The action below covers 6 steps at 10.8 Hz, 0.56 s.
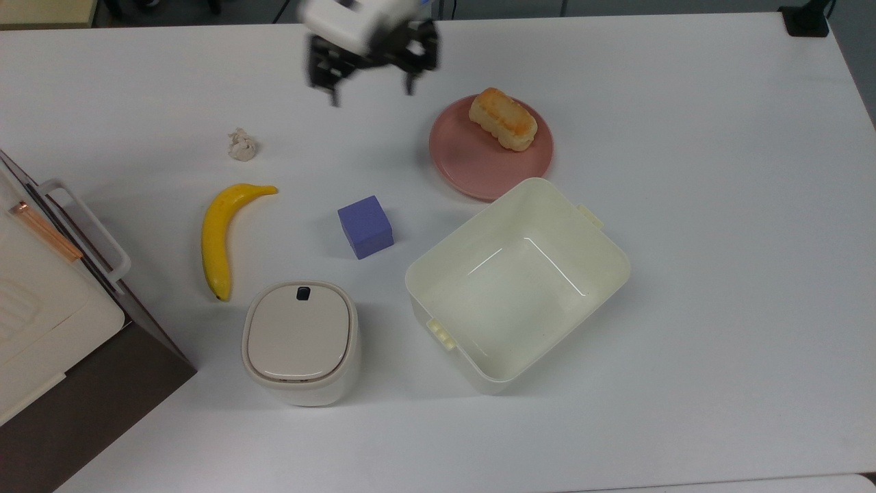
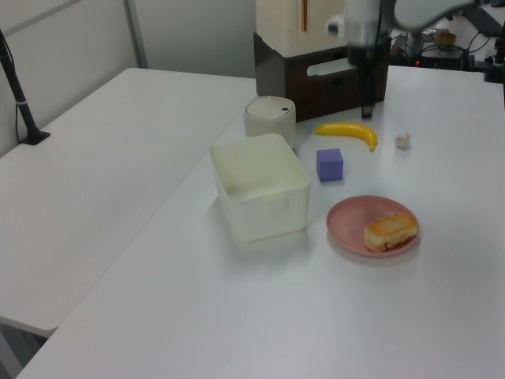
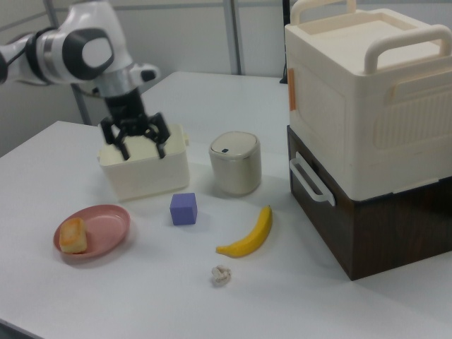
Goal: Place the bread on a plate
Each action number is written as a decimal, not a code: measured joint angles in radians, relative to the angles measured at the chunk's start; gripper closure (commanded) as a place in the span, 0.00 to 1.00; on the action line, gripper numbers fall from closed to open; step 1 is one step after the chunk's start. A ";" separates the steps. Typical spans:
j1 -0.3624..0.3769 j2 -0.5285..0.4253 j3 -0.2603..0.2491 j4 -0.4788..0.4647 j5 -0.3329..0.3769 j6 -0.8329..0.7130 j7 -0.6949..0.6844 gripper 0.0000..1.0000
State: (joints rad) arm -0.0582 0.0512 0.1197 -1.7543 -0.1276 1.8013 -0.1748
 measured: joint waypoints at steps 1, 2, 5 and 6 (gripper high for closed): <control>-0.054 -0.015 -0.002 0.029 0.001 0.000 0.002 0.00; -0.098 -0.029 -0.003 0.052 0.002 0.000 0.002 0.00; -0.155 -0.081 -0.034 0.073 0.029 -0.022 0.008 0.00; -0.161 -0.097 -0.058 0.090 0.047 -0.073 0.010 0.00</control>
State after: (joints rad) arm -0.2191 -0.0458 0.0615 -1.6644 -0.0808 1.7282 -0.1650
